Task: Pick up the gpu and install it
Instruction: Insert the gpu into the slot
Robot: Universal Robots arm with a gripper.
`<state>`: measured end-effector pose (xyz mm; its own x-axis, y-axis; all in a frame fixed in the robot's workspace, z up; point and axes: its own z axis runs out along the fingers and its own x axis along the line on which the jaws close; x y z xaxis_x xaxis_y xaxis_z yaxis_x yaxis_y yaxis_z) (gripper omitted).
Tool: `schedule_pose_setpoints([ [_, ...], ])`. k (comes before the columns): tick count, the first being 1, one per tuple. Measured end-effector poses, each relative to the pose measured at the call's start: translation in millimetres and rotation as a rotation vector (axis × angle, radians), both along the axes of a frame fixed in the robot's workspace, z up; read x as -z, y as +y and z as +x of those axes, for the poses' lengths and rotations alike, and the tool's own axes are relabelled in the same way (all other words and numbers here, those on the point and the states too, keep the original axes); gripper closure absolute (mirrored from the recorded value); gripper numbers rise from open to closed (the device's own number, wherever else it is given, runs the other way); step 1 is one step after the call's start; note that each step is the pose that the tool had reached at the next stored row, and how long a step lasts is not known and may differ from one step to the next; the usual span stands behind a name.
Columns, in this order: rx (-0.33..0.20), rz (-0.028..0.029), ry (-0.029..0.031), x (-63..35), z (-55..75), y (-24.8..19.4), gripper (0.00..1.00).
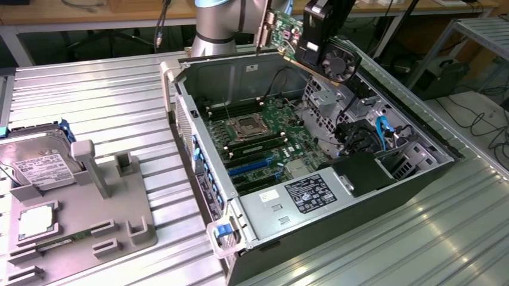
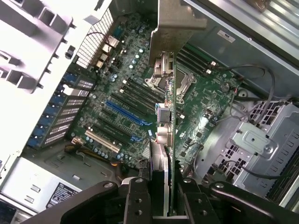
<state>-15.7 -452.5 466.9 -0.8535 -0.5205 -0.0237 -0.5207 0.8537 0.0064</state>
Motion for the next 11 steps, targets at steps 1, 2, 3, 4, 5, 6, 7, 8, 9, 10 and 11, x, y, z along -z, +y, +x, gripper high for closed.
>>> schedule_pose_setpoints([
  [1, -0.006, 0.0, 0.0, 0.0, 0.0, 0.0, 0.72],
  [2, -0.012, 0.0001, 0.0, 0.0, 0.0, 0.0, 0.72],
  [3, -0.018, 0.0, 0.0, 0.0, 0.0, 0.0, 0.72],
  [4, -0.023, 0.0, 0.0, 0.0, 0.0, 0.0, 0.72],
  [5, -0.029, 0.0, 0.0, 0.0, 0.0, 0.0, 0.72],
  [6, -0.035, 0.0, 0.0, 0.0, 0.0, 0.0, 0.72],
  [7, -0.04, 0.0, 0.0, 0.0, 0.0, 0.0, 0.72],
  [8, -0.045, 0.0001, 0.0, 0.0, 0.0, 0.0, 0.72],
  [9, -0.051, 0.0001, 0.0, 0.0, 0.0, 0.0, 0.72],
  [10, -0.056, 0.0, 0.0, 0.0, 0.0, 0.0, 0.72],
  [11, -0.061, 0.0, 0.0, 0.0, 0.0, 0.0, 0.72],
])
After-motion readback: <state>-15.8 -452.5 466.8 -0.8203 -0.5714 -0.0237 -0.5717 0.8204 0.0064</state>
